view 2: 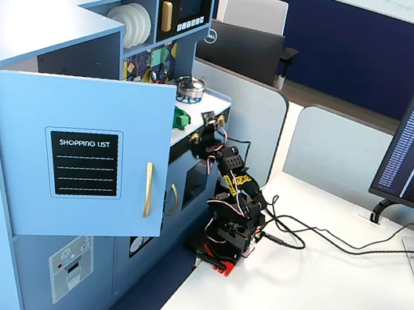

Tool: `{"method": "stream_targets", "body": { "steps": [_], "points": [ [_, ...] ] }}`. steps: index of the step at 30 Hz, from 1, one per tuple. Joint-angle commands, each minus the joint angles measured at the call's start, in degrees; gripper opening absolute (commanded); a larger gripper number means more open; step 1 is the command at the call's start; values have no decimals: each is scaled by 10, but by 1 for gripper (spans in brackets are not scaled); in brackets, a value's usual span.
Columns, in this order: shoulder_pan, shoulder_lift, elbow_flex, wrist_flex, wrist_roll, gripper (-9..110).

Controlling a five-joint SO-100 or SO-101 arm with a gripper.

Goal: Pick up the lid from the counter and put it on the green recipient

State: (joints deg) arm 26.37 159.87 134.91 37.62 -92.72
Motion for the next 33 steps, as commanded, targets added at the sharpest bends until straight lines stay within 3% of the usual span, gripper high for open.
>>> {"method": "stream_targets", "body": {
  "steps": [1, 5, 8, 20, 33],
  "points": [
    [47, -11, -26, -140, 9, 23],
    [68, -16, 9, -214, 14, 36],
    [77, -44, 11, -251, 11, 39],
    [86, -234, -32, -432, 5, 37],
    [74, -383, -141, -446, 13, 33]
  ]
}}
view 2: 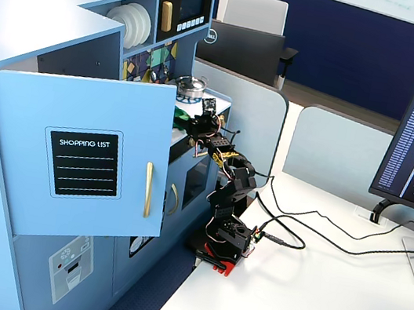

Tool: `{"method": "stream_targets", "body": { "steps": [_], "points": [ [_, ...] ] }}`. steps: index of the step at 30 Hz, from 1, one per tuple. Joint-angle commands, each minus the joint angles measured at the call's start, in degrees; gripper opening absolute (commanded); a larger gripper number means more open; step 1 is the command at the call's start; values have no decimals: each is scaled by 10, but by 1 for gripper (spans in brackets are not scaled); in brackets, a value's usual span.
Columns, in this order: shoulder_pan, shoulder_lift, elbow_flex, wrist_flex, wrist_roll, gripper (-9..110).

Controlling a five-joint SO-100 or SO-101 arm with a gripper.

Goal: Pick up the lid from the counter and put it on the green recipient

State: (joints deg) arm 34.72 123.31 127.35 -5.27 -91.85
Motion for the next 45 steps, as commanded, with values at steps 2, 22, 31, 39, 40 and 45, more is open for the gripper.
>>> {"method": "stream_targets", "body": {
  "steps": [2, 22, 31, 39, 40, 45],
  "points": [
    [-13, -37, -80, -16, 6, 32],
    [-42, -123, -120, -9, -26, 0],
    [-50, -113, -214, 24, -14, 0],
    [-84, -56, -338, 139, 0, 0],
    [-92, -49, -349, 152, 3, 0],
    [-142, -28, -395, 202, 5, 0]
  ]
}}
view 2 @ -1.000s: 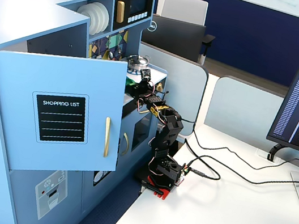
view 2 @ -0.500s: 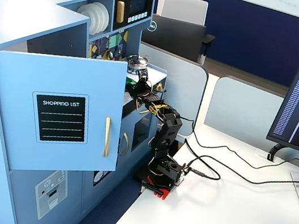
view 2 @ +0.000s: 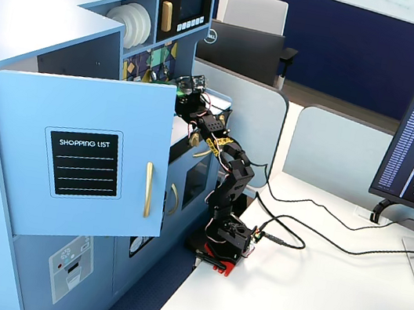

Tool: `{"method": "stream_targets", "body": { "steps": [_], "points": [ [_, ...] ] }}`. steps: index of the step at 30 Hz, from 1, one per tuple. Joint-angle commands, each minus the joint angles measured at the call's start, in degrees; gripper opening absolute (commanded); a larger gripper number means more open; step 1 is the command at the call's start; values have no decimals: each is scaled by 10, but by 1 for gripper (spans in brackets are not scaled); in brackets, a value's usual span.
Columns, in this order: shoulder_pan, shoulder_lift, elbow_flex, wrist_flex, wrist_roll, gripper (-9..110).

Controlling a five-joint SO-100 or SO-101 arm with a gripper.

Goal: Pick up the lid from the counter and put it on the green recipient

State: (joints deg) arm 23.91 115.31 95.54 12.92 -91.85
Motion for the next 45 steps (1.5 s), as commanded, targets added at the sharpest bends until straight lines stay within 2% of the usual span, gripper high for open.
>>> {"method": "stream_targets", "body": {
  "steps": [1, 10, 21, 45],
  "points": [
    [-46, 53, -88, 30, 5, 0],
    [-145, 54, -146, 102, -4, 0],
    [-207, 43, -144, 124, -18, 0],
    [-216, 32, -120, 142, -32, 0]
  ]
}}
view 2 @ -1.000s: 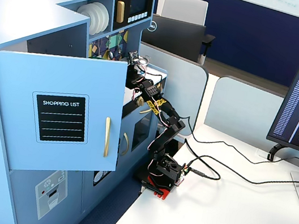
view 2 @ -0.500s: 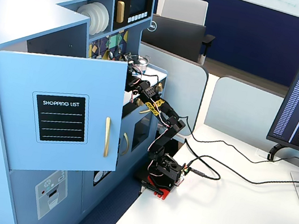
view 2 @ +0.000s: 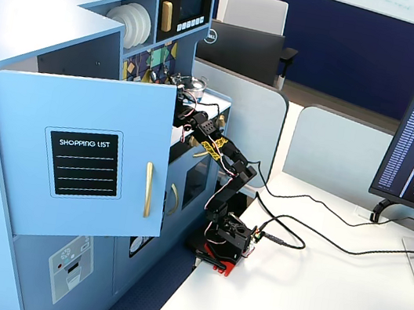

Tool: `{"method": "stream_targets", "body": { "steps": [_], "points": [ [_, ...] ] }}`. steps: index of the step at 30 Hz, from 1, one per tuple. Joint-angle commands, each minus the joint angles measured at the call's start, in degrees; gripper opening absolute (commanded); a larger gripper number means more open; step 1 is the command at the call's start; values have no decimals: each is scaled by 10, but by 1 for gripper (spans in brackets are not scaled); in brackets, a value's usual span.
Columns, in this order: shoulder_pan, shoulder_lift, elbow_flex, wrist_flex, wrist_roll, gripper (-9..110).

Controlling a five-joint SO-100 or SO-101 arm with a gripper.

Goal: Pick up the lid from the counter and put it on the green recipient

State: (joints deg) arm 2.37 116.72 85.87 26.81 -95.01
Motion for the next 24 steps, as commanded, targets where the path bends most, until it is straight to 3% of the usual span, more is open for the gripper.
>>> {"method": "stream_targets", "body": {
  "steps": [1, 17, 24],
  "points": [
    [-1, 18, -22, 4, 1, 0],
    [6, -7, -11, 18, -3, 0],
    [11, -24, -23, -15, 14, 27]
  ]
}}
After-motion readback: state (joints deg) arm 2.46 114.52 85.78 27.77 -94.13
